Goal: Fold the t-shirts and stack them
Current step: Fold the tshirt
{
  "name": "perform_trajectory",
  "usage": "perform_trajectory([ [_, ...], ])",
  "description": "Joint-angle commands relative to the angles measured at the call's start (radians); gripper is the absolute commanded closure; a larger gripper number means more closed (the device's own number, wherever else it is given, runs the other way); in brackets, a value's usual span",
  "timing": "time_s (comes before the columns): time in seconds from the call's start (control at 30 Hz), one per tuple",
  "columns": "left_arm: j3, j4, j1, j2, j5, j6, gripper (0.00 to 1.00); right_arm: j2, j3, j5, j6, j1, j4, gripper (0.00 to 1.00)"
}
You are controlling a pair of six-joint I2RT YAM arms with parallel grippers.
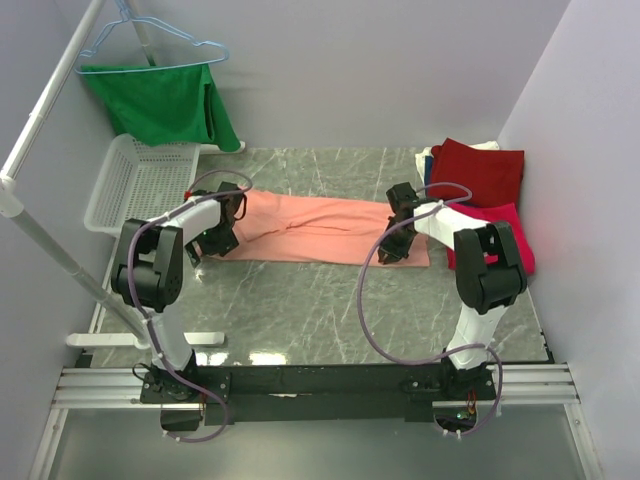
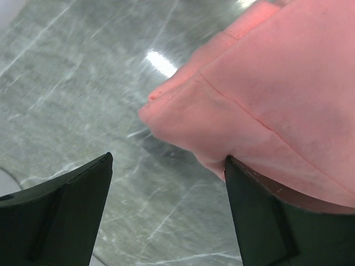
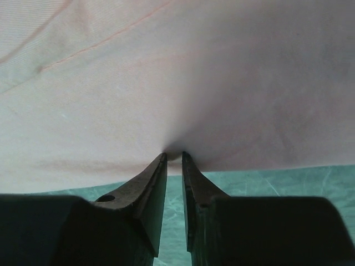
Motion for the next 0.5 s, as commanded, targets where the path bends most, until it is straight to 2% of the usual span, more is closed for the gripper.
perform_trajectory([
  [0.0, -0.104, -0.125, 0.005, -0.046, -0.041, -0.022, 0.13, -0.041, -0.076, 0.070, -0.012, 0.004, -0.128, 0.75],
  [0.3, -0.219, -0.148, 0.002, -0.165, -0.020, -0.044, 0.12, -0.155, -0.196, 0.074, -0.003, 0.004, -0.144, 0.76],
  [0.47, -0.216, -0.142, -0.003, -0.251, 0.006, -0.027, 0.12, -0.227, -0.257, 0.074, 0.002, 0.004, -0.136, 0.75],
])
